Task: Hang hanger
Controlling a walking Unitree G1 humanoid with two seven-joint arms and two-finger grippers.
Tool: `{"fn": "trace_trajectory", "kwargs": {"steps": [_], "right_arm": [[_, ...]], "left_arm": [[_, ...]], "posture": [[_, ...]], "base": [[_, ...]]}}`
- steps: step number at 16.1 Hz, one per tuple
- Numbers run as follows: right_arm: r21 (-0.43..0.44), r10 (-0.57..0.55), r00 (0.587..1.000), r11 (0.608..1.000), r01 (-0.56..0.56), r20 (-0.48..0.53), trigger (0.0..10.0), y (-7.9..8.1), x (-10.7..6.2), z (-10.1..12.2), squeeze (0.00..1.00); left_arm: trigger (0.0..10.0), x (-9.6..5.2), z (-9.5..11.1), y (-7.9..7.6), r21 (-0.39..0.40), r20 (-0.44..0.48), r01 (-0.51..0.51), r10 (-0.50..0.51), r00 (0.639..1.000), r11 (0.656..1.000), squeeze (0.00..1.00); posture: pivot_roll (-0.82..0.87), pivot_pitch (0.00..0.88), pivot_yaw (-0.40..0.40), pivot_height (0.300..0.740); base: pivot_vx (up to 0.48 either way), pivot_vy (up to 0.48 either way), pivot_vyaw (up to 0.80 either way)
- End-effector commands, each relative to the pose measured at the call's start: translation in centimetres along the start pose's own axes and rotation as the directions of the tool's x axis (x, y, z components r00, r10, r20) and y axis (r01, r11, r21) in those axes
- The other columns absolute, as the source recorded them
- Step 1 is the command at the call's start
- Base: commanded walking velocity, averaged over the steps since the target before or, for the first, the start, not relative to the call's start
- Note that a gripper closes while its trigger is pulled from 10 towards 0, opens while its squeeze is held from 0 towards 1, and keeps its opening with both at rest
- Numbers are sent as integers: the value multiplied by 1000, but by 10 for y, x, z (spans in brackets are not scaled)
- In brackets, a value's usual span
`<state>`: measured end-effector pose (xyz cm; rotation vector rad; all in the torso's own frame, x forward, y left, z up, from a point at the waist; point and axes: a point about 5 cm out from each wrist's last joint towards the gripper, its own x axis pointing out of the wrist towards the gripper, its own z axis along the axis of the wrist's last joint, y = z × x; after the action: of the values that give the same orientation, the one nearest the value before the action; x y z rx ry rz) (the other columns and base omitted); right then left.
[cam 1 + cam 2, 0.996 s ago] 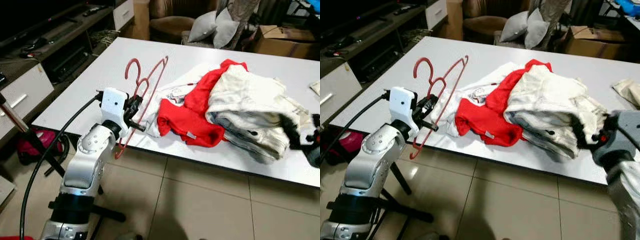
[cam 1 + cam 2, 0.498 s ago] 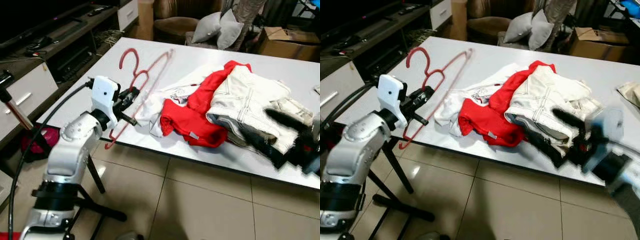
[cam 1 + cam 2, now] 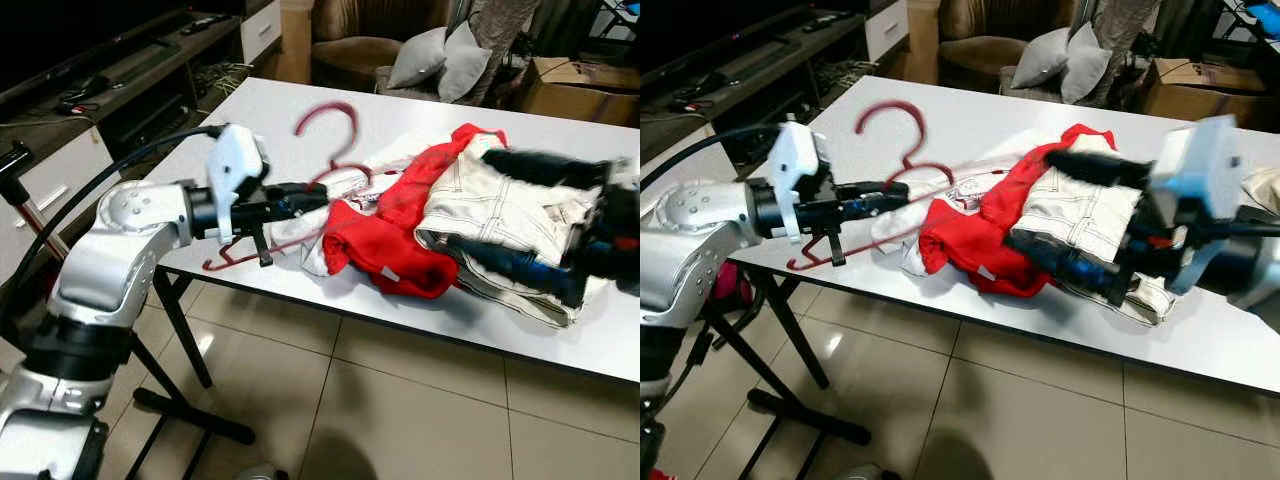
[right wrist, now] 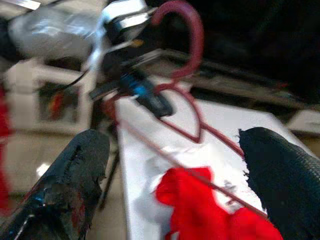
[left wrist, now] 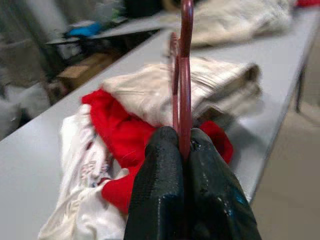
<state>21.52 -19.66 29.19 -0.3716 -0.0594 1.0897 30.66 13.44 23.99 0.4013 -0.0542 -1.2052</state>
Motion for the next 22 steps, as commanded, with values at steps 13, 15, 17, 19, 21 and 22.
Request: {"fn": "trace_trajectory", "kwargs": {"steps": [13,15,17,19,21,22], "right_arm": [[-135,60,987,988,-80,-151,0,-33,36,-17,0],[-146,81,984,984,-105,-160,0,-32,46,-20,0],[-164,93,983,979,-119,-160,0,-31,55,-21,0],[-202,76,985,974,-107,-156,3490,-34,63,-20,0],[-230,53,987,969,-88,-154,9529,-38,68,-19,0],[-238,54,986,967,-91,-156,10000,-38,70,-19,0]], "left_arm": [[10000,8,53,5,430,-206,227,-150,967,874,0],[10000,10,56,4,444,-195,228,-155,969,867,0],[10000,11,61,2,451,-177,237,-173,969,861,0],[10000,12,66,-1,454,-160,252,-199,967,855,0],[10000,13,70,-4,457,-147,269,-227,963,847,0],[10000,13,71,-5,460,-144,274,-234,962,845,0]], "posture": [[-18,0,10,740],[-18,0,11,740],[-13,0,12,740],[-11,0,12,740],[-6,0,13,740],[-6,0,13,740]], "base": [[0,0,0],[0,0,0],[0,0,0],[0,0,0],[0,0,0],[0,0,0]]}}
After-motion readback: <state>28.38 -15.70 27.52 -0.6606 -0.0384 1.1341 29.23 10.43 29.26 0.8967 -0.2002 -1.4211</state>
